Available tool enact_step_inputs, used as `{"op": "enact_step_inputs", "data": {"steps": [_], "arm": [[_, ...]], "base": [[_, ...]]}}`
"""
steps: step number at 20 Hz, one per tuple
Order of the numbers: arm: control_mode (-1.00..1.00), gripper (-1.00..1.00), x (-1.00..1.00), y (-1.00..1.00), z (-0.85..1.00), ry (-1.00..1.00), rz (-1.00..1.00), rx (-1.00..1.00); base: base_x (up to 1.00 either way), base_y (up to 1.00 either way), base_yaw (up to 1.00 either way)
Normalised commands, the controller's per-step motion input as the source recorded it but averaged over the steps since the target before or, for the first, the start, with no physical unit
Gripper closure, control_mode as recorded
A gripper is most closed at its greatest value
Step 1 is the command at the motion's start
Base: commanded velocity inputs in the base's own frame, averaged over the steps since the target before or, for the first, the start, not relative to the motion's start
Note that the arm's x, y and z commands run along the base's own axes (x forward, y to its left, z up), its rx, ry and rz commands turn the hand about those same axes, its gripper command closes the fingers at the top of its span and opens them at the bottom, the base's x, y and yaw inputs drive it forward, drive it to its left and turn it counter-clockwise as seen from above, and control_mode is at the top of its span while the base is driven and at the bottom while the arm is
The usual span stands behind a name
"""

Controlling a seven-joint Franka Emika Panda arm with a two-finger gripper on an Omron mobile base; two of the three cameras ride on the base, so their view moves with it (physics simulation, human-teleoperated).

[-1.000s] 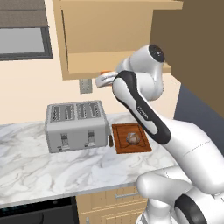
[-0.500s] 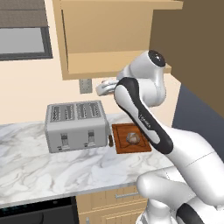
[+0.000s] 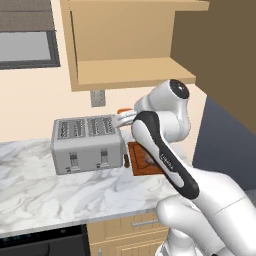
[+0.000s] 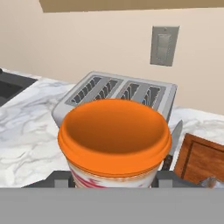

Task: Pick the bread, place it on the cutting board, pick the jam, place it on the counter, and close the cabinet.

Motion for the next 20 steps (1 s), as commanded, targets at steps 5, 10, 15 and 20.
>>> {"op": "enact_step_inputs", "data": {"steps": [5,10,15,20], "arm": [[-1.00,1.00,-0.15,0.00,-0.55,0.00,0.00,0.00],[-1.00,1.00,-0.13,0.00,-0.51,0.00,0.00,0.00],[-1.00,1.00,-0.05,0.00,-0.50,0.00,0.00,0.00],[-1.00,1.00,0.00,0.00,-0.47,0.01,0.00,0.00]], "base": [[0.00,0.00,0.00],[0.00,0.00,0.00],[0.00,0.00,0.00],[0.00,0.00,0.00]]}}
